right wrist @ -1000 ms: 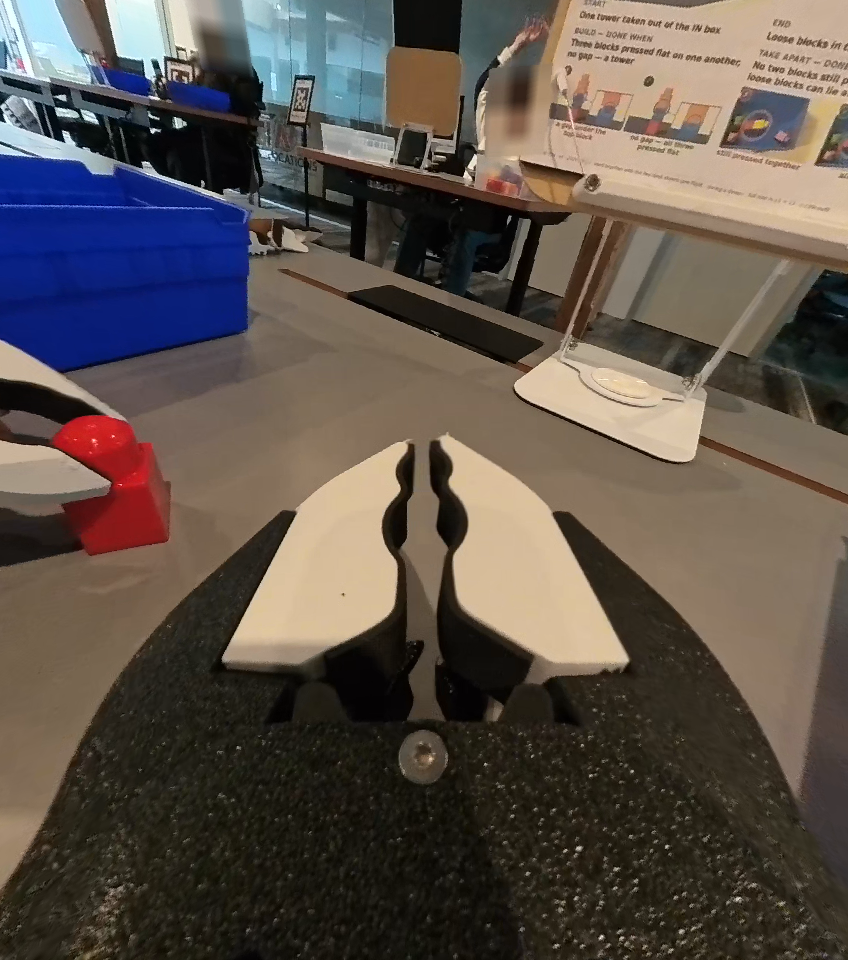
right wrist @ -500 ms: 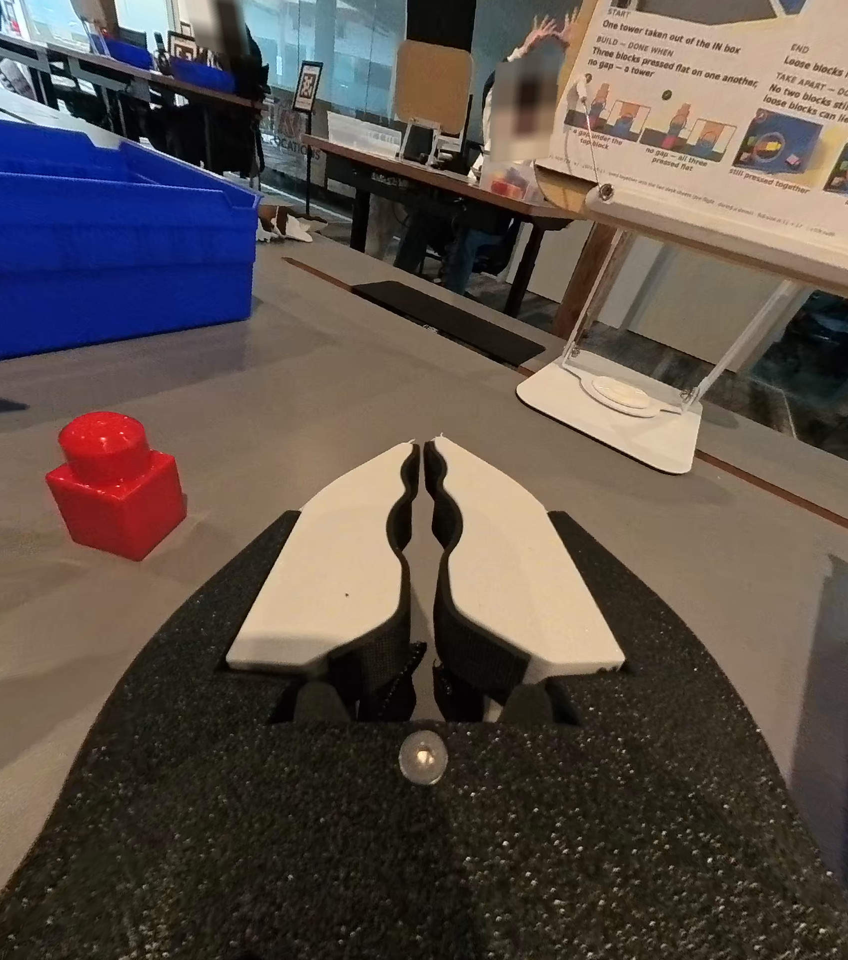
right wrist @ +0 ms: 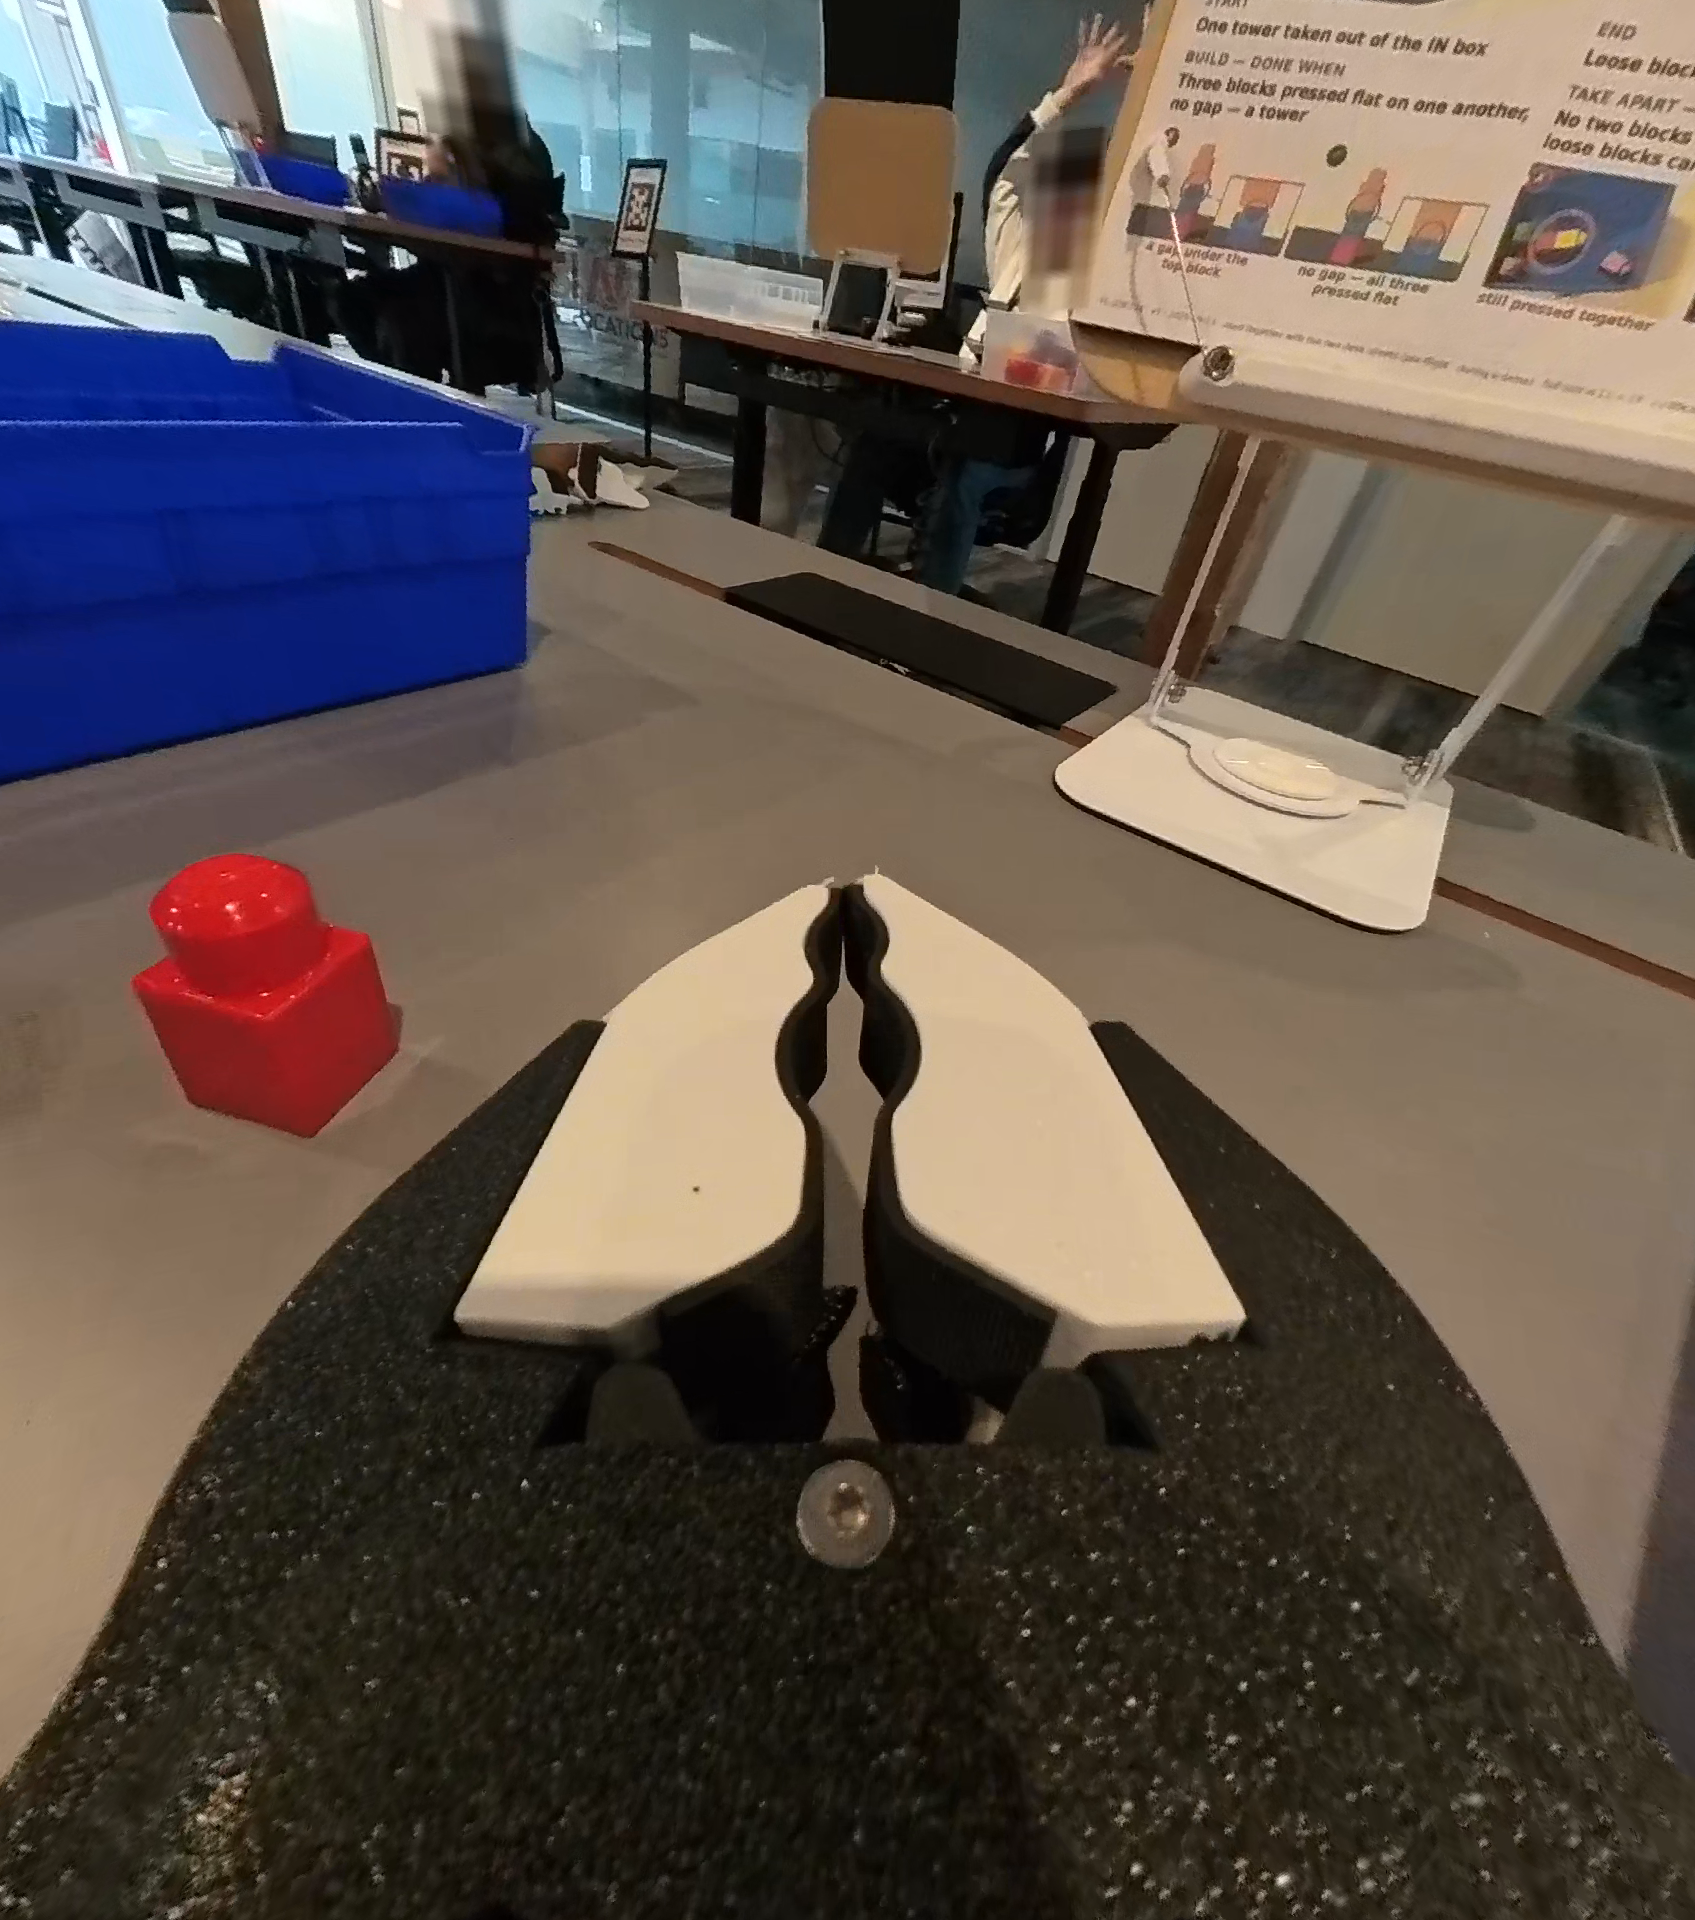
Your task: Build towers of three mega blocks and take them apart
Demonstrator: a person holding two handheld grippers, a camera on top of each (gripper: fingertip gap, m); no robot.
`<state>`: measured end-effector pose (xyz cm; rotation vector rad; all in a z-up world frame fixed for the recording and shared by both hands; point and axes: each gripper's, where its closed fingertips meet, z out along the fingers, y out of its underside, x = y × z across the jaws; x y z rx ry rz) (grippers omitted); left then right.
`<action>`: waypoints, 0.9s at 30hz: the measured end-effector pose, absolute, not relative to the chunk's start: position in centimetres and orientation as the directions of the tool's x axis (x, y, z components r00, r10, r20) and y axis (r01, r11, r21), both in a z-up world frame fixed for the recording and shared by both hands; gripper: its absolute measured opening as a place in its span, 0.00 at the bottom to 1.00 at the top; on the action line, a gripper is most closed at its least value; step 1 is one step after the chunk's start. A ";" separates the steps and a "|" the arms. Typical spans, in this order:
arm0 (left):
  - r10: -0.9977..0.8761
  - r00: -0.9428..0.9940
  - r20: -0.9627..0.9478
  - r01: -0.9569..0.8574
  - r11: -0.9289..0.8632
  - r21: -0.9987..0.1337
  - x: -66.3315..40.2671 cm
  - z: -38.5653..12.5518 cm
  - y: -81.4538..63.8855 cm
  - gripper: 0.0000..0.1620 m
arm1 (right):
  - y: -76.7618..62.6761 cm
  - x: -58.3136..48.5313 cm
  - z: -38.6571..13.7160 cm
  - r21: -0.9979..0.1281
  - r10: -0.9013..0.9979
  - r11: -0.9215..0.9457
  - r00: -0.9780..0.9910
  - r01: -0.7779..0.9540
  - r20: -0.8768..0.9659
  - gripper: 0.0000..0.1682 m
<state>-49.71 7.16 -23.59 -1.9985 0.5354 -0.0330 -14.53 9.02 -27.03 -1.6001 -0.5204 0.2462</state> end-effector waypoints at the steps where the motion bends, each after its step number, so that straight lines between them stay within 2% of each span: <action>1: -0.390 0.899 -0.200 -0.360 -0.398 -0.844 -50.3 -23.9 7.7 0.36 | 9.1 -14.5 -27.0 -0.983 0.463 -0.024 0.873 0.184 0.152 0.00; 7: -0.449 0.850 -0.276 -0.459 -0.375 -0.805 -51.3 -24.5 13.2 0.34 | 9.0 -14.8 -27.3 -0.971 0.453 -0.012 0.867 0.240 0.209 0.01; 11: -0.523 0.797 -0.301 -0.529 -0.364 -0.766 -50.2 -26.7 17.5 0.34 | 8.9 -14.9 -27.3 -0.966 0.447 0.000 0.864 0.260 0.232 0.01; 16: -0.559 0.719 -0.413 -0.672 -0.408 -0.617 -51.6 -30.6 20.8 0.33 | 9.1 -14.5 -27.2 -0.973 0.441 -0.010 0.874 0.233 0.205 0.01; 22: -0.542 0.734 -0.409 -0.669 -0.480 -0.567 -52.1 -32.2 22.4 0.34 | 9.2 -14.4 -27.3 -0.976 0.445 -0.029 0.877 0.217 0.182 0.01; 27: -0.527 0.707 -0.471 -0.707 -0.530 -0.469 -52.9 -33.6 23.0 0.38 | 9.1 -14.7 -27.4 -0.970 0.449 -0.022 0.869 0.243 0.208 0.01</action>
